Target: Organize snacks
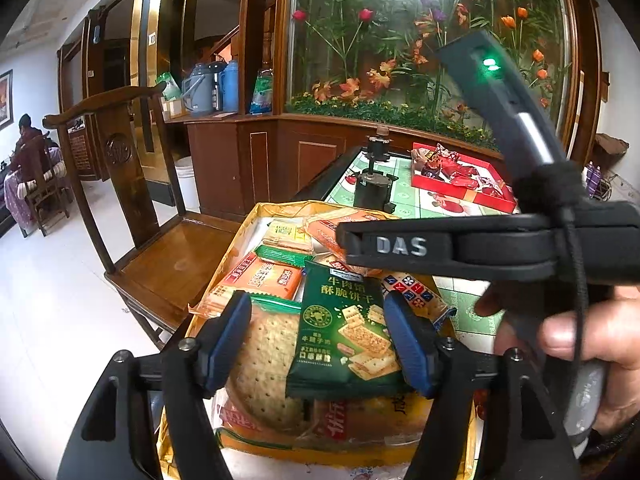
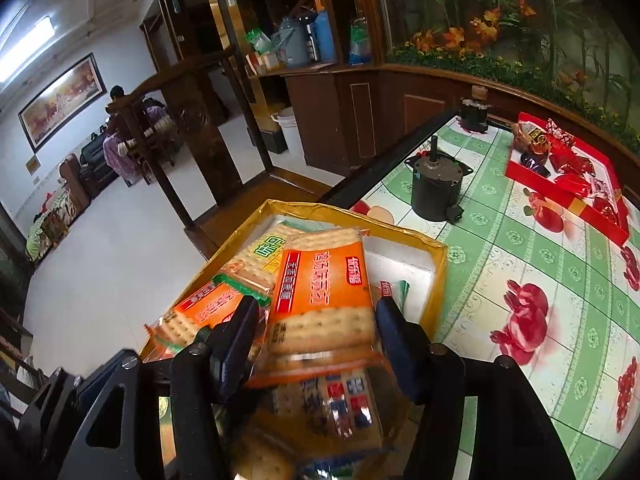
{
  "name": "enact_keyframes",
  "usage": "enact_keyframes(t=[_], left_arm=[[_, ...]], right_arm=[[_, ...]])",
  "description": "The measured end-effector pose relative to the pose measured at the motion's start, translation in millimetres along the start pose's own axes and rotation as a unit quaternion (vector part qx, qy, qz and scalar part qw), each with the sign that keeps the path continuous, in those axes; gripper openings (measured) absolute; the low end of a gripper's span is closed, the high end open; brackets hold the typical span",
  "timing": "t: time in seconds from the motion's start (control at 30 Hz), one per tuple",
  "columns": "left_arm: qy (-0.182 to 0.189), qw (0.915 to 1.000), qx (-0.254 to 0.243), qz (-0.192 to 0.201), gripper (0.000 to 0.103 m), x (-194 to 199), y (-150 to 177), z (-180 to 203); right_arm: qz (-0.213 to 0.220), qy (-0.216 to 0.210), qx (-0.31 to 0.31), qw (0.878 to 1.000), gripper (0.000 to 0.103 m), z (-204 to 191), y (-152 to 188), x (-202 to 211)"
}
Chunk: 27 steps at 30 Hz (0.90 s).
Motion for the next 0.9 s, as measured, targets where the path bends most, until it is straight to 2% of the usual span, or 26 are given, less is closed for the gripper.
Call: enact_keyframes(t=[0.17,0.27,0.53,0.9], left_arm=[[-0.007,0.9999,-0.004,0.007,0.073,6.3,0.6,2.9],[-0.008,0.9999,-0.006,0.011,0.074,10.4,0.8,6.4],[-0.018,0.9994,-0.018,0.024,0.077,23.6,4.1,15.5],[-0.029,0.9983,-0.035,0.036,0.083,41.4,13.8,29.7]], right_arm=[[0.019,-0.013,-0.018,1.000,0.066,5.2,10.2,24.0],[0.035,-0.014,-0.030,0.999,0.070,9.1,18.8,40.3],[0.073,0.001,-0.038,0.997,0.077,15.3,42.4,80.7],[0.099,0.016,-0.037,0.994,0.083,25.5,89.2,123.3]])
Point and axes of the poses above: each gripper's, at about its wrist camera, not at the fingertips, and x roughly against the way its jaws point, z to its right, y to its underside, the point moved 3 cm from there along -x, roughly the way its jaws point, and after that the axes turned 1 degree about z, right-handed, at the moved point
